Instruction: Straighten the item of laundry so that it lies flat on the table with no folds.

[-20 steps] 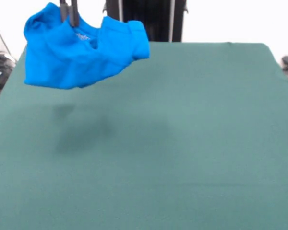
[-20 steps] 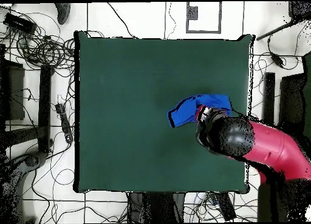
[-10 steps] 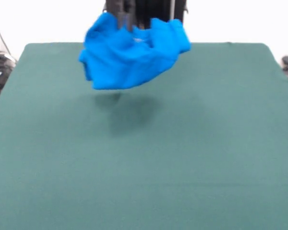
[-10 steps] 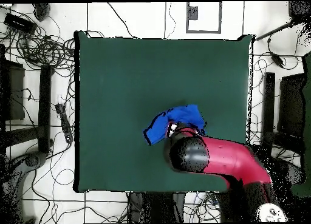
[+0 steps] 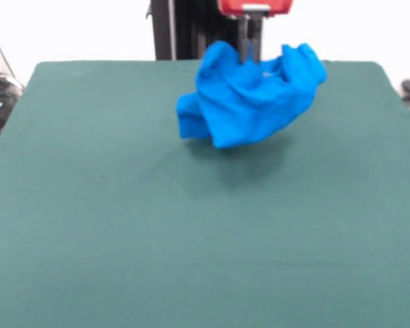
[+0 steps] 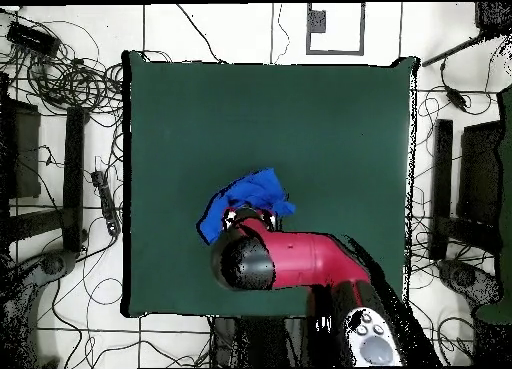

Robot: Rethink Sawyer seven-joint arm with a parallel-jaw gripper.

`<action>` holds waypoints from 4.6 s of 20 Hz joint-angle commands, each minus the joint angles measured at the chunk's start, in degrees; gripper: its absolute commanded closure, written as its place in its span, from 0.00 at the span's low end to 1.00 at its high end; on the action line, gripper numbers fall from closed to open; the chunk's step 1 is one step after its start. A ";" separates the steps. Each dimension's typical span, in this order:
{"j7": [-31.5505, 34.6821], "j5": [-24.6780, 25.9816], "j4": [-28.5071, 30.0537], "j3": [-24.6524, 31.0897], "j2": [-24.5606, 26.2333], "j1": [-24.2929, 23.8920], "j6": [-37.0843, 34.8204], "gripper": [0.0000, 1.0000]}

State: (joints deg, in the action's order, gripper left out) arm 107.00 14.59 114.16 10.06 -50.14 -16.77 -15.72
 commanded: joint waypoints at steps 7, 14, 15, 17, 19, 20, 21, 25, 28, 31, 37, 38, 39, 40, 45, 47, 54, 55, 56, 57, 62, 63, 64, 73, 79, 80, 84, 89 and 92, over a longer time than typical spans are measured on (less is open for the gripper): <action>11.56 -2.10 -3.36 -4.73 18.88 6.16 13.61 1.00; 10.61 -5.33 -9.39 -4.65 23.69 7.92 13.63 1.00; 10.69 -5.83 -10.05 -4.61 24.07 8.16 13.61 1.00; 10.94 -6.60 -11.12 -4.53 25.33 8.35 14.34 1.00; 11.27 -7.36 -12.25 -5.07 26.36 8.92 15.01 1.00; 11.17 -7.61 -12.72 -4.77 26.75 8.72 14.86 1.00; 10.87 -7.76 -13.14 -4.55 26.88 8.51 14.41 1.00; 9.48 -8.34 -13.93 -4.43 25.24 8.21 11.27 1.00; 8.82 -8.98 -14.09 -4.04 23.59 7.56 8.92 1.00; 8.02 -9.79 -15.99 -2.91 23.36 6.21 7.16 1.00; 5.54 -10.72 -21.75 -3.22 23.39 6.10 0.62 1.00; 5.30 -10.76 -22.44 -3.30 23.40 6.19 -0.53 1.00; 5.07 -10.79 -23.13 -3.39 23.41 6.28 -1.68 1.00; 4.95 -10.69 -23.70 -3.57 23.42 6.41 -2.48 1.00; 6.61 -10.24 -24.90 -4.92 23.49 6.96 -5.09 0.00; 6.45 -9.92 -25.66 -5.82 23.57 7.69 -6.80 0.00; 7.40 -9.93 -25.25 -5.62 22.82 8.18 -9.46 0.00; 7.41 -9.91 -25.10 -5.42 22.68 7.98 -9.52 0.00; 7.25 -9.80 -25.27 -5.24 22.72 7.85 -9.64 0.00; 7.05 -9.71 -25.71 -5.04 23.07 7.69 -9.74 0.00; 6.72 -9.56 -26.57 -4.26 24.03 7.32 -9.16 0.00; 6.79 -9.53 -26.49 -4.21 23.95 7.44 -9.02 0.00; 6.78 -9.65 -26.94 -4.13 24.08 7.55 -9.32 0.00; 7.83 -11.96 -35.24 -4.58 26.34 10.17 -15.05 0.00; 8.75 -12.81 -39.80 -4.44 29.94 11.66 -14.93 0.00; 8.77 -12.90 -40.28 -4.41 30.31 11.78 -14.92 0.00; 8.97 -13.45 -41.90 -4.87 31.13 12.55 -15.35 0.00; 8.77 -14.01 -41.61 -4.93 30.79 12.73 -15.33 0.00; 8.79 -13.95 -41.19 -5.15 30.50 12.69 -15.04 0.00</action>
State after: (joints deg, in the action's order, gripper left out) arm 107.00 3.50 73.23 3.31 -20.27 -5.81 -24.95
